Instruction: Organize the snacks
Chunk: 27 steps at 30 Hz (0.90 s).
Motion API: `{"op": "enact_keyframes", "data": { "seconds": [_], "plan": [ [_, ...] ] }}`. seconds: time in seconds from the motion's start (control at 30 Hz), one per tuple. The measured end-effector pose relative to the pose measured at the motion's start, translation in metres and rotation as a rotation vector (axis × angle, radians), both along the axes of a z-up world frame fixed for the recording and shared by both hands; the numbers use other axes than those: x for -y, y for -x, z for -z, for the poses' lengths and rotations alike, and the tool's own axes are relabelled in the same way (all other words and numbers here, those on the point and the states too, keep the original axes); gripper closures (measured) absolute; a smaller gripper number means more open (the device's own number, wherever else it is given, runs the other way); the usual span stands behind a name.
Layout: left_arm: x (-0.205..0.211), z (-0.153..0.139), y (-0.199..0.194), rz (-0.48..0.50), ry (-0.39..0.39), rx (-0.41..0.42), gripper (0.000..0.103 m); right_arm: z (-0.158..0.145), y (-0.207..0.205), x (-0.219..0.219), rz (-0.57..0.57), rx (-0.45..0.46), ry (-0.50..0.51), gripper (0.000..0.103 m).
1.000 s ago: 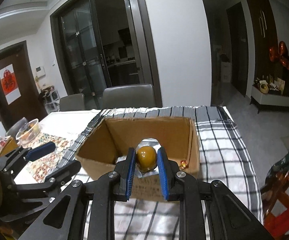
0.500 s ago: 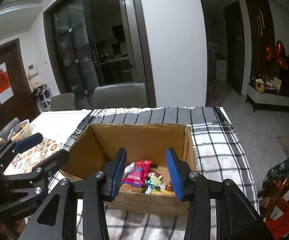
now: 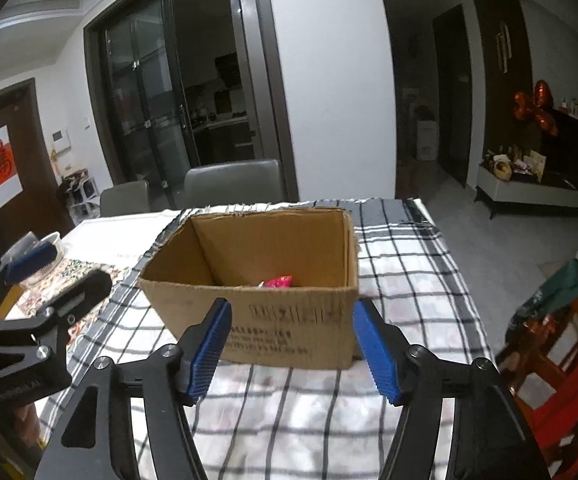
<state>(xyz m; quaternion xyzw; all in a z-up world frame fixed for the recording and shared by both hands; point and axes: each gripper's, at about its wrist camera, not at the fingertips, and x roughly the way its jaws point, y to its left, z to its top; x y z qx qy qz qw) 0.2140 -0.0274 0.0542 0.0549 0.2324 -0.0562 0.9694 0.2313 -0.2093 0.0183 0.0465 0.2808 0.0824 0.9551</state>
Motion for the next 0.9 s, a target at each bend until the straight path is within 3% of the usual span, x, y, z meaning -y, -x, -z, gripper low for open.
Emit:
{"op": "enact_keyframes", "data": {
  "seconds": [0.1,0.4,0.9],
  "plan": [
    [-0.002,-0.002,0.021,0.002,0.014,0.007,0.0,-0.004,0.021,0.001,0.019,0.01,0.002,0.029],
    [-0.006,-0.004,0.069,-0.015,0.003,0.033,0.0,-0.012,0.081,0.002,0.066,0.05,0.026,0.021],
    [-0.005,-0.004,0.119,0.015,-0.014,0.057,0.0,-0.012,0.135,0.004,0.081,0.074,0.058,0.019]
  ]
}}
